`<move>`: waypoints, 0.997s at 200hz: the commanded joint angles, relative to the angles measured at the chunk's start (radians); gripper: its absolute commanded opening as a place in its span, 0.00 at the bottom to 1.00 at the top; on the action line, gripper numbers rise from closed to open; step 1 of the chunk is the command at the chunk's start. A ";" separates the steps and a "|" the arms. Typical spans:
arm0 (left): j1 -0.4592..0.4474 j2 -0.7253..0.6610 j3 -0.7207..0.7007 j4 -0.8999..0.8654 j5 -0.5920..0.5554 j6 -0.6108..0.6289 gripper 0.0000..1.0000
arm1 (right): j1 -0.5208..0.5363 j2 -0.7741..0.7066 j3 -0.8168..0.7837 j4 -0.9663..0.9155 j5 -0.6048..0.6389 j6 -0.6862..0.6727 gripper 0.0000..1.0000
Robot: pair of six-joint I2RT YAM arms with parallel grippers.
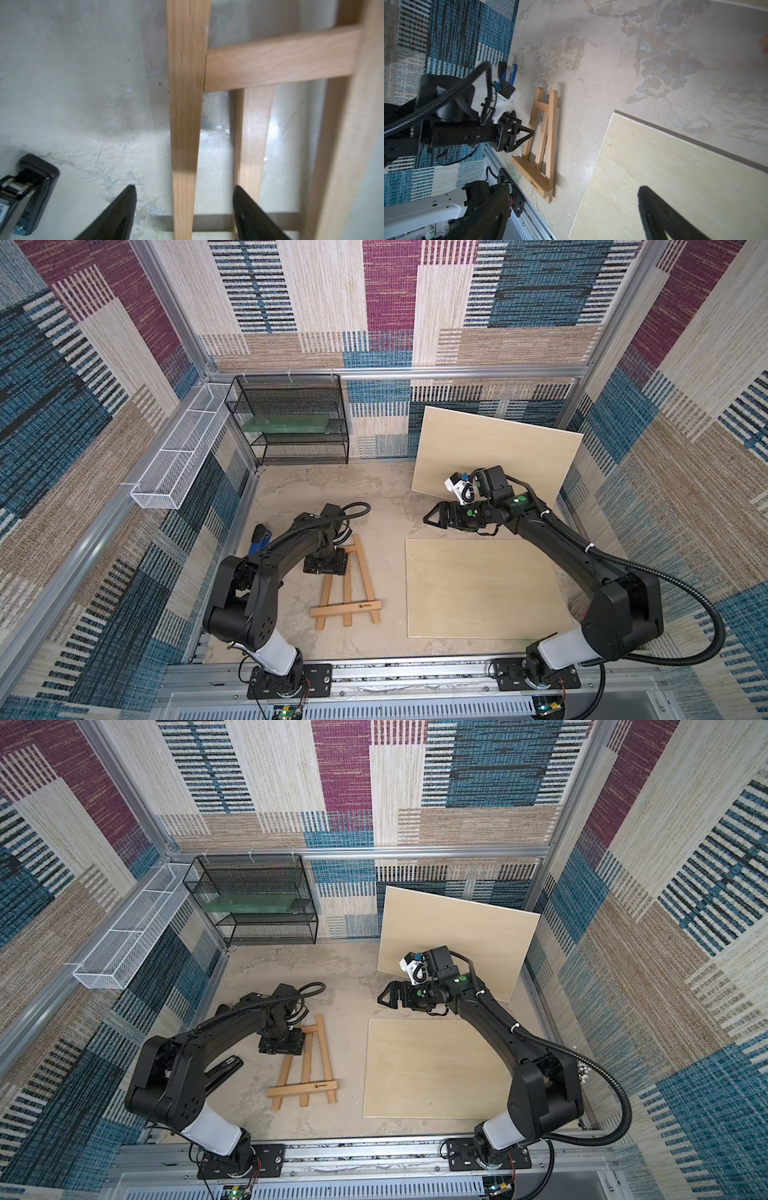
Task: Disassemble the easel
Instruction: Place the drawing board at the center of the board, then move the easel to the center of the board.
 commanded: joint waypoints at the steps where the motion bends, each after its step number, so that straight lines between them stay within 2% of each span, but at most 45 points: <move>1: -0.004 -0.043 0.039 -0.009 0.006 -0.026 0.82 | -0.023 -0.019 -0.006 0.026 0.038 0.010 0.99; 53: -0.032 -0.130 0.158 -0.011 0.013 -0.026 0.84 | -0.152 -0.075 -0.009 0.012 0.105 0.001 0.98; 126: -0.120 -0.133 0.273 0.033 0.043 -0.019 0.86 | -0.338 -0.138 -0.074 0.028 0.174 -0.024 0.97; 199: -0.173 -0.066 0.373 0.134 0.110 -0.009 0.87 | -0.511 -0.170 -0.176 0.147 0.162 -0.014 0.97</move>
